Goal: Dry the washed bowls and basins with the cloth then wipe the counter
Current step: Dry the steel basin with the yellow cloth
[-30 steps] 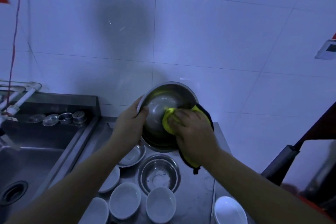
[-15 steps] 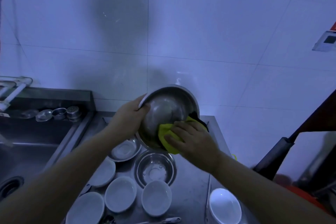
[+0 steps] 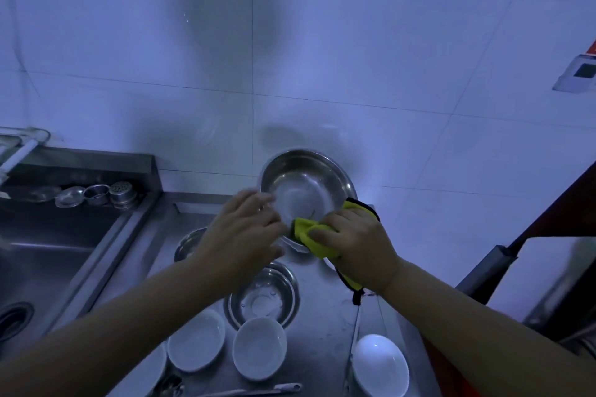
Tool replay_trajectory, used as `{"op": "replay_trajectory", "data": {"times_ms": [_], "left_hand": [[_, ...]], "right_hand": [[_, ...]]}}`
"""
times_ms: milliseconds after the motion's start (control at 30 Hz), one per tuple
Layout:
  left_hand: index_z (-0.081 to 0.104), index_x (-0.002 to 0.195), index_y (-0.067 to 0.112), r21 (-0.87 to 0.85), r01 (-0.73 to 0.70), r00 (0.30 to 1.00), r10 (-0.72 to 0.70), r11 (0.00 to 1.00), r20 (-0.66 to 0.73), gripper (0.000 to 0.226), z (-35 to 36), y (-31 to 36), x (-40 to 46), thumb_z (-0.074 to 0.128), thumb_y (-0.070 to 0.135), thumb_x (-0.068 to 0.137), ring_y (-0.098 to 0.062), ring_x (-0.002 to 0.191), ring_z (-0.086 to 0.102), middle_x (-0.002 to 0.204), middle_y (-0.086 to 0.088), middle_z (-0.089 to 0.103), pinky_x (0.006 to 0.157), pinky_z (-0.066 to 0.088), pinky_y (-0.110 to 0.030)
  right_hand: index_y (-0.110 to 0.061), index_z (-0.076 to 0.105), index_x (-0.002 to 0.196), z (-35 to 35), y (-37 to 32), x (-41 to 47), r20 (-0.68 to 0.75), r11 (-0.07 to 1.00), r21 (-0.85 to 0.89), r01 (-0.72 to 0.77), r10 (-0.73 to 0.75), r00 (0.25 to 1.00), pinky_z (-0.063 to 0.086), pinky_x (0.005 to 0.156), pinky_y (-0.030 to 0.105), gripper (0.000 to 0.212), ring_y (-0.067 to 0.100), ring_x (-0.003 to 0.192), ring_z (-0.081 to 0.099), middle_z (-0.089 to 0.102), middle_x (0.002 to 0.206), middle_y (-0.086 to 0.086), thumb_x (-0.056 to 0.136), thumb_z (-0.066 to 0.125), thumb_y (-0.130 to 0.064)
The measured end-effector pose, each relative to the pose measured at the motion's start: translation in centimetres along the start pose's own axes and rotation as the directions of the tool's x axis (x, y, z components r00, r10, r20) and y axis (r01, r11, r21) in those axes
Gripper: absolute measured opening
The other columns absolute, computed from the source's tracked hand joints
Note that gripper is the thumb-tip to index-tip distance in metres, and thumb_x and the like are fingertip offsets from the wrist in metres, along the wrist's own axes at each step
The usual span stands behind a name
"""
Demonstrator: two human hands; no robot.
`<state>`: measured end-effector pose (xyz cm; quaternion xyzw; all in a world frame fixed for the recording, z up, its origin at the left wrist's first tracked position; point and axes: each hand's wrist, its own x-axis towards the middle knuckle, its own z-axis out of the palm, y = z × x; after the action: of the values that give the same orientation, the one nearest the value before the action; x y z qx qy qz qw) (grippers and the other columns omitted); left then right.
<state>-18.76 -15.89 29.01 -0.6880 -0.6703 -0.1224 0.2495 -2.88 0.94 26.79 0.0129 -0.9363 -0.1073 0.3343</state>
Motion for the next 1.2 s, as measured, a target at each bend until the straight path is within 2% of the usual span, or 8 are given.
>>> {"op": "replay_trajectory", "data": {"times_ms": [100, 167, 267, 333, 600, 867, 1033, 1200], "left_hand": [[0.071, 0.079, 0.021, 0.015, -0.060, 0.998, 0.060, 0.998, -0.031, 0.018, 0.8, 0.3, 1.1, 0.078, 0.013, 0.064, -0.020, 0.088, 0.066, 0.078, 0.002, 0.069, 0.103, 0.043, -0.038], [0.067, 0.076, 0.019, -0.184, 0.123, 0.991, -0.131, 0.975, -0.029, 0.014, 1.2, 0.2, 1.2, 0.071, 0.007, 0.071, -0.023, 0.079, 0.064, 0.074, 0.001, 0.066, 0.090, 0.047, -0.034], [0.058, 0.074, 0.021, -0.695, 0.544, 0.795, -0.553, 0.469, 0.249, 0.026, 1.6, 0.5, 1.0, 0.052, 0.001, 0.090, -0.015, 0.071, 0.057, 0.070, 0.005, 0.059, 0.067, 0.042, -0.030], [0.058, 0.075, 0.020, -0.821, 0.553, 0.685, -0.637, 0.140, 0.353, 0.029, 2.0, 1.3, 1.4, 0.047, 0.000, 0.093, -0.006, 0.064, 0.052, 0.066, 0.007, 0.058, 0.064, 0.042, -0.023], [0.060, 0.074, 0.014, -0.809, 0.373, 0.511, -0.628, -0.454, 0.588, 0.029, 2.0, 5.3, 4.9, 0.042, 0.023, 0.095, -0.016, 0.057, 0.063, 0.063, -0.007, 0.064, 0.049, 0.050, -0.022], [0.075, 0.060, 0.021, -0.750, 0.254, 0.363, -0.658, -0.611, 0.660, 0.067, 2.4, 6.2, 7.1, 0.032, 0.060, 0.093, -0.016, 0.063, 0.069, 0.073, -0.008, 0.073, 0.056, 0.053, -0.025], [0.071, 0.079, 0.012, -0.775, 0.217, 0.404, -0.668, -0.594, 0.625, 0.049, 2.2, 7.0, 7.0, 0.042, 0.048, 0.095, -0.018, 0.068, 0.072, 0.077, -0.009, 0.074, 0.050, 0.054, -0.024], [0.064, 0.091, 0.011, -0.795, 0.164, 0.347, -0.721, -0.583, 0.600, 0.025, 1.8, 6.6, 6.8, 0.048, 0.029, 0.096, -0.017, 0.071, 0.070, 0.083, -0.008, 0.073, 0.052, 0.053, -0.023]], "right_hand": [[-0.015, 0.075, 0.091, -0.4, 0.4, -0.1, -0.039, 0.996, 0.079, -0.037, 0.041, 0.998, 0.052, 0.067, 0.034, 0.009, 0.024, 0.072, 0.065, 0.070, 0.083, 0.006, 0.085, 0.071, -0.022], [-0.012, 0.074, 0.103, -0.9, 1.2, -0.8, -0.107, 0.976, 0.172, -0.132, 0.152, 0.983, 0.052, 0.077, 0.037, 0.021, 0.025, 0.086, 0.065, 0.070, 0.095, 0.007, 0.086, 0.070, -0.023], [-0.011, 0.068, 0.115, -1.8, 2.4, -2.3, -0.144, 0.844, 0.362, -0.396, 0.471, 0.870, 0.049, 0.088, 0.039, 0.043, 0.023, 0.102, 0.060, 0.066, 0.110, 0.006, 0.081, 0.067, -0.037], [-0.011, 0.065, 0.118, -2.0, 2.6, -2.6, -0.101, 0.748, 0.447, -0.490, 0.586, 0.804, 0.047, 0.093, 0.037, 0.052, 0.023, 0.108, 0.059, 0.064, 0.114, 0.005, 0.078, 0.070, -0.044], [-0.008, 0.066, 0.119, -0.9, 0.9, 0.1, -0.185, 0.888, 0.301, -0.348, 0.413, 0.892, 0.042, 0.094, 0.053, 0.053, 0.030, 0.115, 0.057, 0.062, 0.123, 0.011, 0.096, 0.039, -0.048], [-0.027, 0.075, 0.100, -0.3, -1.4, 0.4, -0.300, 0.998, 0.005, -0.068, 0.067, 0.952, 0.039, 0.096, 0.048, 0.016, 0.018, 0.114, 0.061, 0.068, 0.118, -0.008, 0.092, 0.063, -0.034], [-0.025, 0.070, 0.109, -2.0, 0.8, 2.1, -0.170, 0.913, 0.253, -0.320, 0.368, 0.914, 0.039, 0.095, 0.048, 0.026, 0.020, 0.115, 0.055, 0.064, 0.122, -0.008, 0.095, 0.052, -0.036], [-0.020, 0.067, 0.116, -2.7, 4.3, 2.2, 0.058, 0.511, 0.655, -0.557, 0.701, 0.711, 0.044, 0.099, 0.035, 0.035, 0.016, 0.110, 0.057, 0.066, 0.115, -0.005, 0.089, 0.049, -0.032]]}}
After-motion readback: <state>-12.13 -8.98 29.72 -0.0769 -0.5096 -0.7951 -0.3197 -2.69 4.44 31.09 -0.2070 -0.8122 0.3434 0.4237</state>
